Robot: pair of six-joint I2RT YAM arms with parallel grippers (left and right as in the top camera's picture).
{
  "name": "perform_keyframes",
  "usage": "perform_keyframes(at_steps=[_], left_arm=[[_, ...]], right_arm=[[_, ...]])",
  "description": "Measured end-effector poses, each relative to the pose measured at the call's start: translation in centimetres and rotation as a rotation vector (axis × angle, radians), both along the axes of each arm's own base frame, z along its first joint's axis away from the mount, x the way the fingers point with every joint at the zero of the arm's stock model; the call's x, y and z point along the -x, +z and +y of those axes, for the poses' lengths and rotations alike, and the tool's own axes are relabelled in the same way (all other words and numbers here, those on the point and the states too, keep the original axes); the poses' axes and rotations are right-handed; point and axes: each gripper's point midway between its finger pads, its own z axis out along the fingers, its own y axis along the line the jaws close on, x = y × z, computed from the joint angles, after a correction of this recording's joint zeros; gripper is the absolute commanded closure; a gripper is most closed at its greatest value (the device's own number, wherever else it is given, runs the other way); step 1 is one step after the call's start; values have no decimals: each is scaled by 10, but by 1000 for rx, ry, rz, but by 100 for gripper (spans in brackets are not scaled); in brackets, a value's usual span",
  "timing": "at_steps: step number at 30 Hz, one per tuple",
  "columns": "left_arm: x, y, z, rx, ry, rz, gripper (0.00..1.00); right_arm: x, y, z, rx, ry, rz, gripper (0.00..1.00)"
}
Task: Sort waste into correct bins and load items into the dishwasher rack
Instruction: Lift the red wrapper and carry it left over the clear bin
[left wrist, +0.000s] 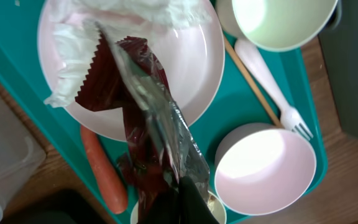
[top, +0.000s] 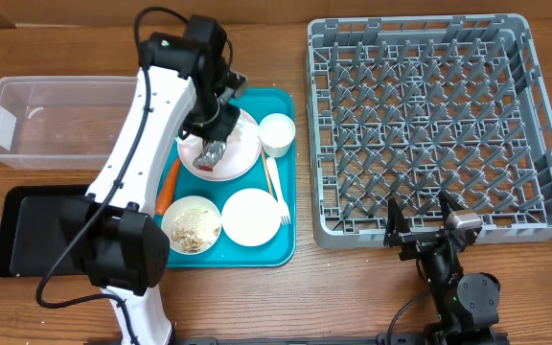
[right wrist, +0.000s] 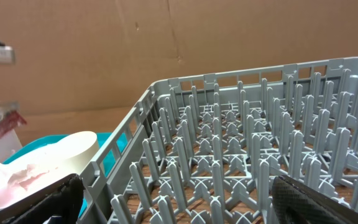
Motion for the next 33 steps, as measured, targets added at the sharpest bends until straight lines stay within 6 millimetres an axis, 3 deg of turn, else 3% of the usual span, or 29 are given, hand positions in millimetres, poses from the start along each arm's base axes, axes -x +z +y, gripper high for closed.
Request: perform_keyframes(at_steps=[3, 6, 11, 15, 24, 33], left_arm=[[-12, 12, 8, 19, 103, -40, 96], [-29, 22, 28, 46, 261, -86, 96], [-43, 25, 89, 67, 539, -106, 96], [-43, 25, 145, 70, 718, -111, 96], [-40, 30, 246, 77, 984, -193, 96], [-31, 5, 314, 25, 1143, -251, 96]], right_arm=[[0, 0, 0, 0, 0, 0, 0], [0, 0, 0, 0, 0, 0, 0], [0, 0, 0, 0, 0, 0, 0], [0, 0, 0, 0, 0, 0, 0], [0, 0, 0, 0, 0, 0, 0], [0, 0, 0, 0, 0, 0, 0]])
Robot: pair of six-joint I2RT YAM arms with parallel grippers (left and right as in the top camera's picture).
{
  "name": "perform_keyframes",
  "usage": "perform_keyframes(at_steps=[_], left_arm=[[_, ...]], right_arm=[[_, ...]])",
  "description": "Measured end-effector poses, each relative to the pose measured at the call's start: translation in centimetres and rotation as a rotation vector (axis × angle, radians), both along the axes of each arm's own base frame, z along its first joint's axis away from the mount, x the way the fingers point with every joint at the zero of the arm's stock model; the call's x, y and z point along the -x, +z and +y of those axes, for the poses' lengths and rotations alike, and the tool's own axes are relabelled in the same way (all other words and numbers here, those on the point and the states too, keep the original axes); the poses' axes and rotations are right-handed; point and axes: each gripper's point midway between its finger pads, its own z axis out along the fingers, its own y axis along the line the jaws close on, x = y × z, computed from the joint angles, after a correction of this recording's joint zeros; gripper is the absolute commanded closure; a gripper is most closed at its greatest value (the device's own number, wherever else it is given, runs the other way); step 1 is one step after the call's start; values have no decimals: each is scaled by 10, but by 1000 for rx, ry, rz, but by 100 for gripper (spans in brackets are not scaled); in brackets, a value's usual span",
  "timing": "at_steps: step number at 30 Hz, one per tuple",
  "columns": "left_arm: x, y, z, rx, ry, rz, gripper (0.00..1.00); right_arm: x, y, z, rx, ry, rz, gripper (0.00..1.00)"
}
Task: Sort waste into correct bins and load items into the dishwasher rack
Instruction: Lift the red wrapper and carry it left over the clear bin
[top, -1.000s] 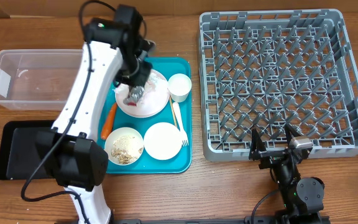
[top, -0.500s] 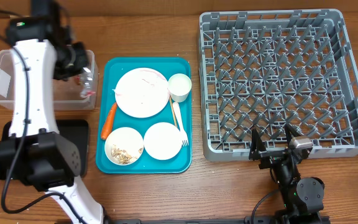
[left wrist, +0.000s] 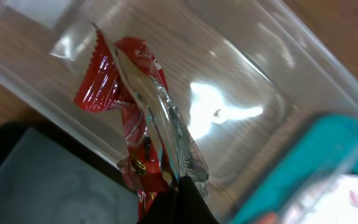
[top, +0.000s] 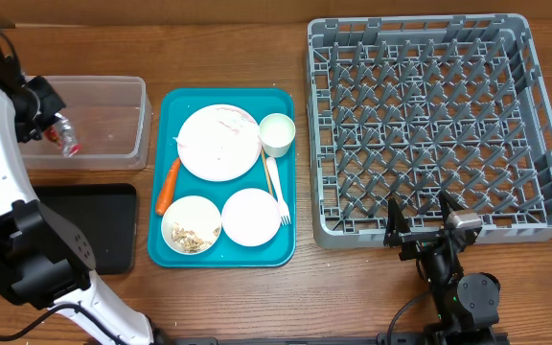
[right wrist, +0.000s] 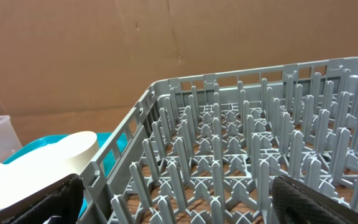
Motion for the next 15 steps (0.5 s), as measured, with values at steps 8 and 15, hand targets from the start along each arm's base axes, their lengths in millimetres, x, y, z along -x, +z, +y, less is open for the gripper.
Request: perform_keyframes(at_steps=[8, 15], left_arm=[[4, -14, 41, -54, 82, -34, 96], [-6, -20, 54, -78, 97, -79, 96]], right_arm=[[0, 0, 0, 0, 0, 0, 0], [0, 0, 0, 0, 0, 0, 0]])
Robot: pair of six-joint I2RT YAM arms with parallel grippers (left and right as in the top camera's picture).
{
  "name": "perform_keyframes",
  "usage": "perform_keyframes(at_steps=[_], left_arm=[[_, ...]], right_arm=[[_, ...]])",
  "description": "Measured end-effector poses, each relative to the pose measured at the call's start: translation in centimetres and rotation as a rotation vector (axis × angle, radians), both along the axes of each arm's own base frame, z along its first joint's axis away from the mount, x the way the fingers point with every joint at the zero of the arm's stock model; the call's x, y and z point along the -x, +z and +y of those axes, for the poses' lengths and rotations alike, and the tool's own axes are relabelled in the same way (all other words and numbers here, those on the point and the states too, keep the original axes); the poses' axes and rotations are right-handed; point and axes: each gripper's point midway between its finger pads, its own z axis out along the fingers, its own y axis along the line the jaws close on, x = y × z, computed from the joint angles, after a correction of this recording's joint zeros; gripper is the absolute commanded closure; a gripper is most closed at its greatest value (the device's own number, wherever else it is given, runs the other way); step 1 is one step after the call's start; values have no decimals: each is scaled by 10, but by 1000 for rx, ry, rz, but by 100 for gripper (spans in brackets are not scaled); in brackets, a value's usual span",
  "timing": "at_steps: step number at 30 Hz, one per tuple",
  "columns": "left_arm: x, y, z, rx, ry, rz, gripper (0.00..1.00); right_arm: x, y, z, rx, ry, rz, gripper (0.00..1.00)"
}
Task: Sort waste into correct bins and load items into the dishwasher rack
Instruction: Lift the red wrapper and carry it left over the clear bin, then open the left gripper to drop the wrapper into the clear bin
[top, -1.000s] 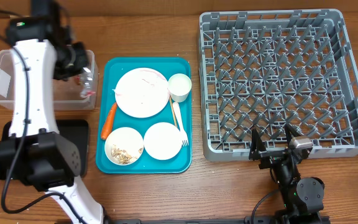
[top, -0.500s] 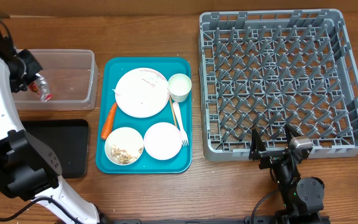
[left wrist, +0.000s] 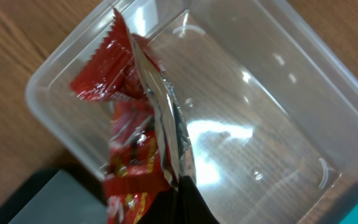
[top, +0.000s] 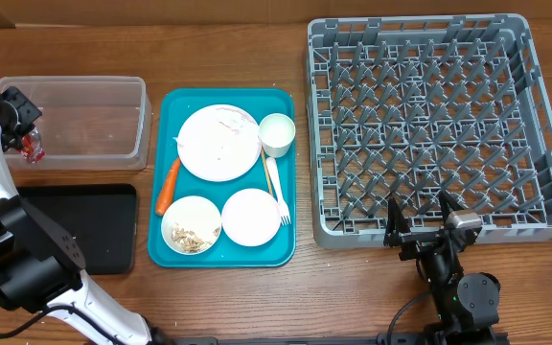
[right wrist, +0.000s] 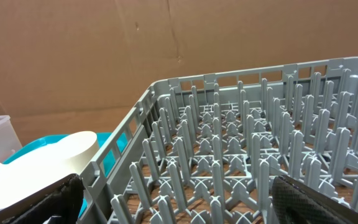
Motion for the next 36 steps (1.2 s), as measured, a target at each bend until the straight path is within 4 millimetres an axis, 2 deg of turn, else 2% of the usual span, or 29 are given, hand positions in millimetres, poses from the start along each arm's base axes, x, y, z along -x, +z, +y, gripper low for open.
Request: perform_keyframes(at_steps=[6, 14, 24, 25, 26, 27, 28, 31, 33, 36], left_arm=[[-15, -21, -5, 60, -31, -23, 96], [-19, -62, -12, 140, -46, 26, 96], [-27, -63, -15, 164, -65, -9, 96], [-27, -63, -16, 166, -66, -9, 94], [-27, -63, -16, 166, -66, -9, 86], [-27, -63, -16, 166, -66, -9, 70], [-27, -63, -16, 167, -63, -10, 50], [-27, -63, -16, 166, -65, -10, 45], [-27, -63, -16, 167, -63, -10, 32], [-29, -60, -17, 175, -68, -15, 26]], right_arm=[[0, 0, 0, 0, 0, 0, 0], [0, 0, 0, 0, 0, 0, 0], [0, 0, 0, 0, 0, -1, 0], [0, 0, 0, 0, 0, 0, 0], [0, 0, 0, 0, 0, 0, 0], [0, 0, 0, 0, 0, 0, 0], [0, 0, 0, 0, 0, 0, 0], [0, 0, 0, -1, 0, 0, 0], [0, 0, 0, 0, 0, 0, 0], [0, 0, 0, 0, 0, 0, 0]])
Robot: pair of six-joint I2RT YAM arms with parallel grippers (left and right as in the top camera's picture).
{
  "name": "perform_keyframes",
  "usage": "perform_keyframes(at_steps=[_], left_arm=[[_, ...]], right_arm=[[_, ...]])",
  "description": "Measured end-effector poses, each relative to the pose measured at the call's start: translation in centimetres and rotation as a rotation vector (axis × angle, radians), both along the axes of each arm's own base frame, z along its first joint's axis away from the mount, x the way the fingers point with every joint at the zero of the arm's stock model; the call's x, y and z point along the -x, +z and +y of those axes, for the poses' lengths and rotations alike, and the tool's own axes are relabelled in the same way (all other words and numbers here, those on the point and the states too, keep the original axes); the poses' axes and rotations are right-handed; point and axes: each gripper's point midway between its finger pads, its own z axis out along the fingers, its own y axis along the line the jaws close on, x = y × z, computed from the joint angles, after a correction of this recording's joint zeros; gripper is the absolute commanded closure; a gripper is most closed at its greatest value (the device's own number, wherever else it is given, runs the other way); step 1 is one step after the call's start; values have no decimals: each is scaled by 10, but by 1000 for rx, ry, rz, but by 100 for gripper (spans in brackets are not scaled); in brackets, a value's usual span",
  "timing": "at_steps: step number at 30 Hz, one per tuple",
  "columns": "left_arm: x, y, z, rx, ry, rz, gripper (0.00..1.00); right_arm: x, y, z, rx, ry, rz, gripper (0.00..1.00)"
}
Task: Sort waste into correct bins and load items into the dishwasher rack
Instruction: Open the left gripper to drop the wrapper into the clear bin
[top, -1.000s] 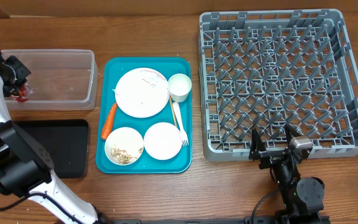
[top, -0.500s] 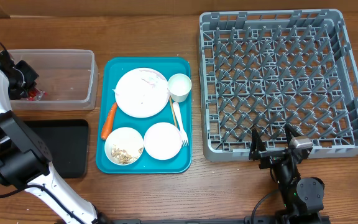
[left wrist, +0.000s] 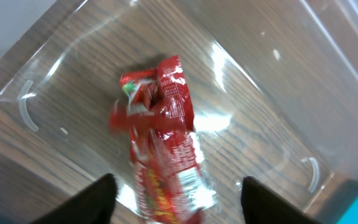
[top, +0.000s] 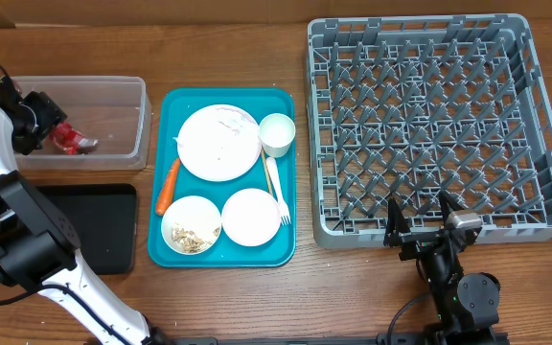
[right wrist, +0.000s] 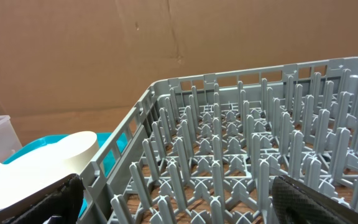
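Note:
A red snack wrapper [left wrist: 163,143] lies loose on the floor of the clear plastic bin [top: 113,82], seen from overhead as the wrapper [top: 70,142]. My left gripper [top: 41,110] hangs just above it, open, its fingers [left wrist: 92,199] on either side with nothing held. On the teal tray [top: 281,244] are a plate [top: 218,142], a cup [top: 277,132], a fork [top: 276,187], a carrot [top: 168,185], a bowl of crumbs [top: 192,225] and an empty bowl [top: 251,217]. My right gripper [top: 420,230] rests open at the near edge of the grey dishwasher rack [top: 429,125].
A black bin [top: 84,225] lies in front of the clear bin, left of the tray. The rack's prongs [right wrist: 229,155] fill the right wrist view, with the plate's edge at its left. Bare wooden table surrounds everything.
My left gripper was shut on the wrapper at the clear bin's left end. It is now open, and the wrapper lies on the bin's floor. The right arm has not moved.
My left gripper first held the red wrapper over the plate on the tray. Then it held the wrapper above the clear bin, then at that bin's left end. Now the wrapper rests in the bin and the gripper is open.

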Motion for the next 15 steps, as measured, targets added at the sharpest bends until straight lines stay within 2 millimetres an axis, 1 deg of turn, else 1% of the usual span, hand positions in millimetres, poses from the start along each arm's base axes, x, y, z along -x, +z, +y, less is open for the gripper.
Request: perform_keyframes(at_steps=[2, 4, 6, 9, 10, 11, 12, 13, 14, 15], left_arm=[[0, 6, -1, 5, -5, -2, 25], [-4, 17, -1, 4, -8, -15, 26], [-8, 33, 0, 2, -12, -38, 27], [-16, 64, -2, 3, -28, -93, 29], [-17, 76, -7, 11, -38, -111, 32], [-19, 95, -17, 25, -60, -144, 34], [-19, 107, -25, 28, -77, -163, 34], [-20, 122, -37, 34, -101, -187, 34], [-20, 133, -47, 37, -120, -201, 34], [-20, 147, -64, 39, -152, -219, 34]], right_arm=[[0, 0, 0, 0, 0, 0, 0], [0, 0, 0, 0, 0, 0, 0], [0, 0, 0, 0, 0, 0, 0], [0, 0, 0, 0, 0, 0, 0], [0, 0, 0, 1, 0, 1, 0], [0, 0, 0, 0, 0, 0, 0], [0, 0, 0, 0, 0, 0, 0], [0, 0, 0, 0, 0, 0, 0], [0, 0, 0, 0, 0, 0, 0], [0, 0, 0, 0, 0, 0, 0]])
